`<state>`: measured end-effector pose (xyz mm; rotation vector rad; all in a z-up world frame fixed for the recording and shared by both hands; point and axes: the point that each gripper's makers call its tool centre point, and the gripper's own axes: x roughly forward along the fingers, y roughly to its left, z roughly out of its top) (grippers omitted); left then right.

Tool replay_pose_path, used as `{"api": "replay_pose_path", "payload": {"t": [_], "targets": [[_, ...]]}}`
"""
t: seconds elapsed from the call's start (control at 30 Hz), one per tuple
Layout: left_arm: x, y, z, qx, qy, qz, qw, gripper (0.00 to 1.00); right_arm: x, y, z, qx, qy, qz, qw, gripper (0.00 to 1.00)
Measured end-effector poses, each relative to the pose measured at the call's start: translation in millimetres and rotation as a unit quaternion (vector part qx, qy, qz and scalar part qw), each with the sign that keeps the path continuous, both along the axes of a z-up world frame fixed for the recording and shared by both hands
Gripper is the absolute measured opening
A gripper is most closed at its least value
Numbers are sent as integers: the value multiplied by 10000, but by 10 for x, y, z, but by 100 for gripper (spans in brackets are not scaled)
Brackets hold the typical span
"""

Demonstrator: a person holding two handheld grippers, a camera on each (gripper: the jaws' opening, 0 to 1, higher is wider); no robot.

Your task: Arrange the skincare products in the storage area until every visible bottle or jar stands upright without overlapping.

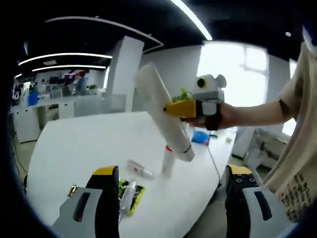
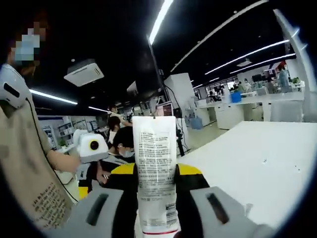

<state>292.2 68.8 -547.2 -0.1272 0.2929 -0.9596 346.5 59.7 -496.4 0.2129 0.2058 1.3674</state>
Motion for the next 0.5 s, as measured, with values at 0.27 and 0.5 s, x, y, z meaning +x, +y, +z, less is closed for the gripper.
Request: {"api": "replay_pose_path", "payload": {"t": [0.27,0.5], "targets": [[-107,-146,260,-642,-14,-593,9962,79,-414,93,164,606,468,770,9941,28],[-203,-244,463,-1206,-1,-956,9881,68,-705,144,326,961,635,1350,9841,28]]}}
